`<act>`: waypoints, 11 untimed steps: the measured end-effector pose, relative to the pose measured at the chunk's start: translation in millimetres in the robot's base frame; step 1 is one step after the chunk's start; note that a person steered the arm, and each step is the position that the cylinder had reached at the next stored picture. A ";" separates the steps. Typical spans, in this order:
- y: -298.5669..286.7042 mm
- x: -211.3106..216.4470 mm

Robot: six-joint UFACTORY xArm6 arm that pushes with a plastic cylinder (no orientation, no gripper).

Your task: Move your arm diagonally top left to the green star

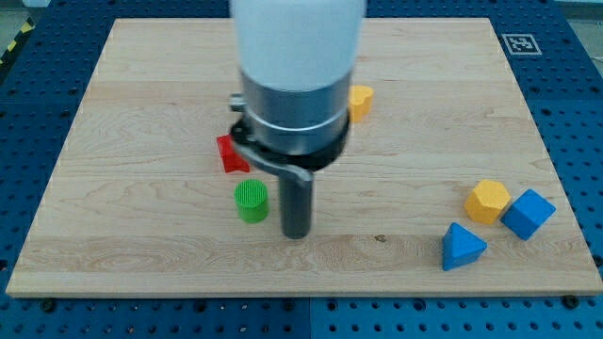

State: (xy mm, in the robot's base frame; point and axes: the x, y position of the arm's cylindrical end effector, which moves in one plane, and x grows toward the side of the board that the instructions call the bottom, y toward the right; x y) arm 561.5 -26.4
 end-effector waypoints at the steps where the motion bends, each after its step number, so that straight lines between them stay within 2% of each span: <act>1: -15.9 0.0; 3: -47.4 -12.9; 4: -77.8 -12.9; 5: -132.1 -34.9; 7: -140.3 -104.6; 9: -154.9 -210.0; 10: -109.1 -241.5; 11: -28.6 -246.4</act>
